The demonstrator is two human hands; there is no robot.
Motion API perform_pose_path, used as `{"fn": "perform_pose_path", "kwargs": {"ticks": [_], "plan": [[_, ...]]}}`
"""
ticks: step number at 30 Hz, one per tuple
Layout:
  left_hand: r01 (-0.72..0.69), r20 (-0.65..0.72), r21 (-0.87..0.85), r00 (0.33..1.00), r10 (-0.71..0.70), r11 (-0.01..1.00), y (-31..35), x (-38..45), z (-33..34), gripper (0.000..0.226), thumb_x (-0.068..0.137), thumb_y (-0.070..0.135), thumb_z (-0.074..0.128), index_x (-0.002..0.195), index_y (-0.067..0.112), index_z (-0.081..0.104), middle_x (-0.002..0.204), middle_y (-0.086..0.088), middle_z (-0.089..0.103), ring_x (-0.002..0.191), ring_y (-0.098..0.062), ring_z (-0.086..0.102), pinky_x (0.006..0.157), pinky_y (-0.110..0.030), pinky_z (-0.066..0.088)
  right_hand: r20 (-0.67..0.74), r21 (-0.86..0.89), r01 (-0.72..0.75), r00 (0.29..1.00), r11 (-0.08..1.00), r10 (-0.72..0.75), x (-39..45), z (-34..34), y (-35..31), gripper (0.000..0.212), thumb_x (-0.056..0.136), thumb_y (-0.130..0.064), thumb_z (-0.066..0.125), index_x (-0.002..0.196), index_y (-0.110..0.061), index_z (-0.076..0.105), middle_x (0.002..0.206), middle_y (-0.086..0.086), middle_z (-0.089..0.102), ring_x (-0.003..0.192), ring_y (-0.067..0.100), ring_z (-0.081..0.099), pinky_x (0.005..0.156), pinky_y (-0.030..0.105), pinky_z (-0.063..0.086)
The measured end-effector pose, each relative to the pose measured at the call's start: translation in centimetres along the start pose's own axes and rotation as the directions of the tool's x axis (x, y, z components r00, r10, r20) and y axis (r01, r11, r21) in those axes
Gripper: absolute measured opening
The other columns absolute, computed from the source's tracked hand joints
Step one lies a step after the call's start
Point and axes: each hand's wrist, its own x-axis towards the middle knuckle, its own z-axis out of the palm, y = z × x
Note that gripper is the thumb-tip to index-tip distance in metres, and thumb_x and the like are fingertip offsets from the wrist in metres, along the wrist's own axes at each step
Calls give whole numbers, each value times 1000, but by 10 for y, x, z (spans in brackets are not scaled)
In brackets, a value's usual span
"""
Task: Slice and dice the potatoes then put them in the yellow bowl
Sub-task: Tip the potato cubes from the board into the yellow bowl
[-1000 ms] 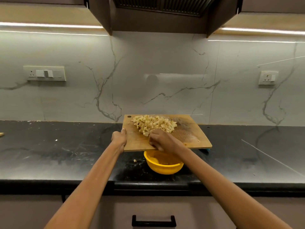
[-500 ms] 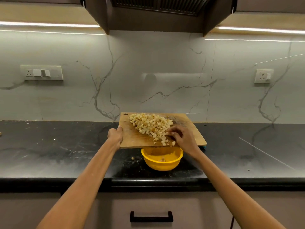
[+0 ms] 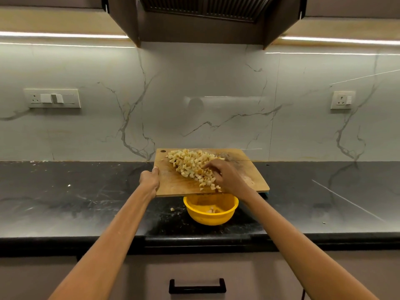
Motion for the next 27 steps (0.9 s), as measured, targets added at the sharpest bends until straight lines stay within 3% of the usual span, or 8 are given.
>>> {"fn": "perform_pose_path", "kwargs": {"ticks": [3,6,9,12,17,21,24,27], "plan": [[-9,0,0,1000,9,1000,1,-2,2,41,100,29,39,114,-7,52,115,-23,58,84,-26,51,71,-33,42,183,-119,81,981,990,-59,9,14,0,37,80,22,49,107,3,66,112,17,64,107,26,58,90,23,46],[-1,-1,-5,1000,1,1000,-1,-2,2,41,101,29,39,115,-7,52,116,-23,57,85,-27,51,72,-33,43,213,-146,95,975,985,-63,-4,15,3,23,81,16,58,96,2,68,110,16,63,104,27,58,81,12,41],[12,6,-18,1000,-12,1000,-3,-1,0,42,100,30,39,116,-8,51,111,-22,58,84,-27,52,72,-34,44,121,14,54,991,998,-55,-20,0,3,19,79,15,60,85,0,69,100,11,68,93,6,62,79,8,44],[10,16,-19,1000,-10,1000,-2,-2,-1,39,101,29,39,113,-6,52,115,-22,57,84,-26,51,71,-34,44,-53,100,-62,996,993,68,-19,-11,11,31,80,20,46,86,0,69,94,14,70,76,-8,59,68,6,44],[3,12,-23,1000,-3,1000,1,-1,-1,41,100,30,39,114,-7,52,102,-18,56,83,-26,51,65,-33,42,3,-26,-162,987,987,162,-25,-2,12,27,88,12,46,107,4,64,105,18,67,97,24,62,87,28,51],[-3,10,-4,1000,3,1000,1,-1,-2,42,100,30,39,117,-6,50,108,-19,56,85,-26,51,69,-33,42,-32,83,-92,995,992,95,-31,1,2,30,82,19,44,94,4,67,94,17,69,87,21,65,79,20,53],[5,15,-8,1000,-5,1000,0,1,-3,42,100,31,39,118,-6,50,102,-16,54,85,-26,52,68,-33,43,-44,154,-139,988,978,147,-23,-3,7,32,85,20,41,99,6,66,99,19,68,95,24,67,86,26,54],[5,16,9,1000,-5,1000,-1,3,-4,42,100,31,39,119,-5,50,111,-20,57,85,-26,51,70,-33,43,35,52,-87,996,995,86,-24,3,1,27,87,15,46,101,5,66,101,15,68,95,16,63,84,6,45]]}}
